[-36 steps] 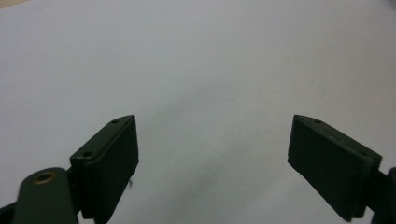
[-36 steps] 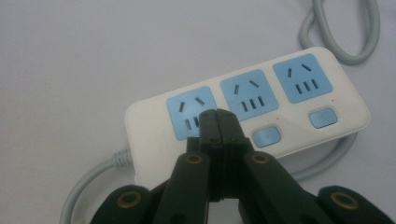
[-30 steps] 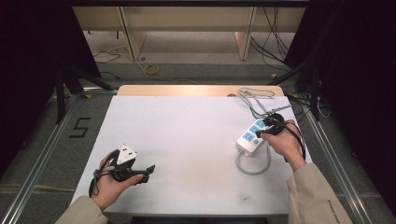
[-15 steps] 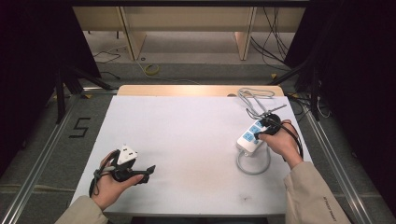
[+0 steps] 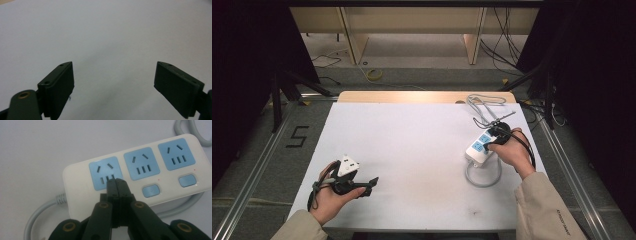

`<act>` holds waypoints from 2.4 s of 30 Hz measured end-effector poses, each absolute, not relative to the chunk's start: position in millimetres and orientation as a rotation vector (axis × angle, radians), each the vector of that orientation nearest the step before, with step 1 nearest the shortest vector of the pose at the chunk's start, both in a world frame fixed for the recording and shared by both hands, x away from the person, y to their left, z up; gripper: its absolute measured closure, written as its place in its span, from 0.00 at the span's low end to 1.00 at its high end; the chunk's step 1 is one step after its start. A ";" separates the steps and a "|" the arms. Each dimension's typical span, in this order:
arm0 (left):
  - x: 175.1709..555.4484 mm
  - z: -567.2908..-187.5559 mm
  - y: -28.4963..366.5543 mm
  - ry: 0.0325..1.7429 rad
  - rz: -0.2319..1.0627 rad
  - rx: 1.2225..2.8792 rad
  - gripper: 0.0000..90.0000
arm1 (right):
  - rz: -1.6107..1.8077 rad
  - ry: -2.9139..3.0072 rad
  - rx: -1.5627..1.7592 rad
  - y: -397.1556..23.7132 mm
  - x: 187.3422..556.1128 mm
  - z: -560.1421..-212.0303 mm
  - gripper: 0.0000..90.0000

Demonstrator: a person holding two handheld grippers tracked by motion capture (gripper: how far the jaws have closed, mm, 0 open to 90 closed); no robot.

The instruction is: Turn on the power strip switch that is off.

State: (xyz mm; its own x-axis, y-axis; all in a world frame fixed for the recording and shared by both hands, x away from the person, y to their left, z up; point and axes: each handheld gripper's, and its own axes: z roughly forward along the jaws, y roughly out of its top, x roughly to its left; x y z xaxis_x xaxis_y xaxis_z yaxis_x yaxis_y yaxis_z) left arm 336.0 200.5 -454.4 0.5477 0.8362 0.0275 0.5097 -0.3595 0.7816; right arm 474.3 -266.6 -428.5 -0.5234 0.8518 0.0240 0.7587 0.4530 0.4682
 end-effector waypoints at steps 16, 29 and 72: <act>335.9 -454.4 199.6 1.081 0.553 2.033 0.18 | 0.609 2.497 1.402 -265.6 475.3 -430.6 1.00; 335.7 -454.3 199.7 1.080 0.551 2.037 0.18 | 0.601 2.494 1.400 -265.6 474.9 -430.7 1.00; 335.4 -454.2 199.2 1.077 0.555 2.040 0.18 | 0.551 2.500 1.437 -262.4 477.7 -432.5 1.00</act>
